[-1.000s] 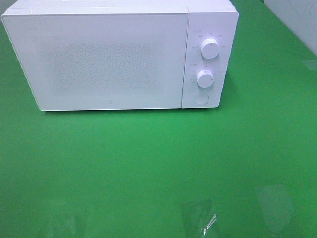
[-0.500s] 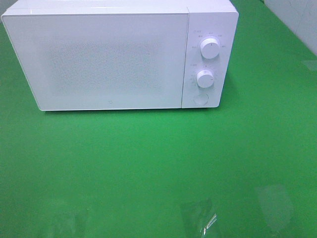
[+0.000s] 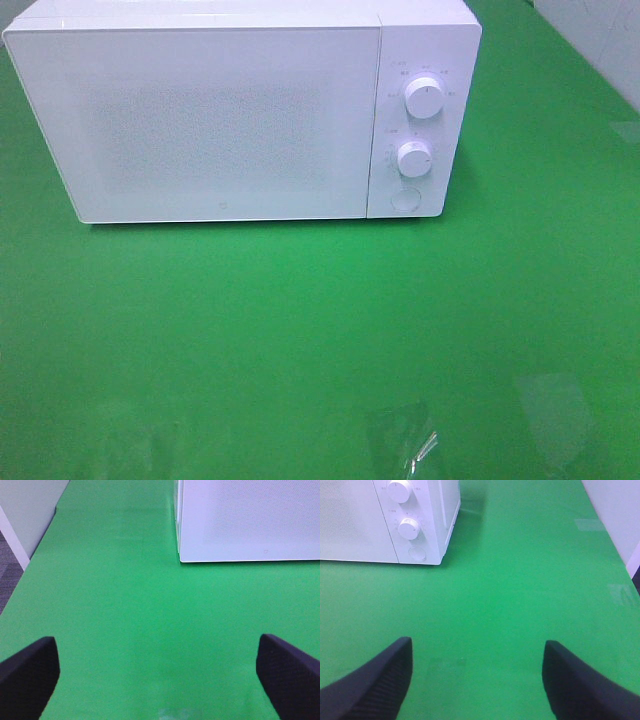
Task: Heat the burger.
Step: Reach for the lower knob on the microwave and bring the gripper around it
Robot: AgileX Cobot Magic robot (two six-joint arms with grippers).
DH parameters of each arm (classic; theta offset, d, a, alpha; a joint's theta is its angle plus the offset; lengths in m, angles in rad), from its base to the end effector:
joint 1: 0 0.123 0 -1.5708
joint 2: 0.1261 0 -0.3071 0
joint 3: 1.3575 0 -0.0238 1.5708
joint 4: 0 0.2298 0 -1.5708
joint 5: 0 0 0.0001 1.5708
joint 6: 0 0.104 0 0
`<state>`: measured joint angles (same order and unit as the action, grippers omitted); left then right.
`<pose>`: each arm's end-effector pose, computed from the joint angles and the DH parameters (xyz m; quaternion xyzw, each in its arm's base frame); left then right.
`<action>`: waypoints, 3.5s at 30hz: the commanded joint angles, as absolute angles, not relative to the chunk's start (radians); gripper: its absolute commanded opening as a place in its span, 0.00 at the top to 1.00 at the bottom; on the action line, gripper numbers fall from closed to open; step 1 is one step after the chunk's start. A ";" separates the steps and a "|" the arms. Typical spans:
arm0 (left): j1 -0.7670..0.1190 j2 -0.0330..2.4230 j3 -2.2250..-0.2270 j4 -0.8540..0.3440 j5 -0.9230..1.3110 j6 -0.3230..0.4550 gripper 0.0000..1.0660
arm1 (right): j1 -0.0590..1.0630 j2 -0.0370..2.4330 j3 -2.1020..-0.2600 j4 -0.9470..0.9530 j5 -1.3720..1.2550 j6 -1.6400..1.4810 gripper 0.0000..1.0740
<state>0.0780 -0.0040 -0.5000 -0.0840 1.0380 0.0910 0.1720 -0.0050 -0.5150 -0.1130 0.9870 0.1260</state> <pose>-0.0330 -0.0101 0.2635 0.0067 0.8454 0.0031 0.5340 -0.0313 -0.0154 0.2726 -0.0183 0.8263 0.0273 0.5622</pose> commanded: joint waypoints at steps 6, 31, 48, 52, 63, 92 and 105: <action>0.081 -0.002 -0.497 -0.089 1.034 0.084 0.06 | 0.165 -0.015 -0.527 -0.116 0.971 0.123 0.33; 0.081 -0.002 -0.497 -0.089 1.034 0.084 0.06 | 0.165 0.462 -0.386 -0.115 0.384 0.123 0.33; 0.081 -0.002 -0.497 -0.089 1.034 0.084 0.06 | 0.165 0.845 -0.323 -0.115 -0.279 0.123 0.33; 0.081 -0.002 -0.497 -0.089 1.034 0.084 0.06 | 0.165 0.932 -0.323 -0.115 -0.374 0.123 0.33; 0.081 -0.002 -0.497 -0.088 1.034 0.084 0.06 | 0.165 1.159 -0.323 0.084 -0.588 -0.016 0.33; 0.081 -0.002 -0.497 -0.088 1.034 0.084 0.06 | 0.811 1.599 -0.391 0.853 -1.238 -0.424 0.30; 0.081 -0.002 -0.497 -0.088 1.034 0.084 0.06 | 0.828 1.731 -0.492 0.876 -1.234 -0.367 0.28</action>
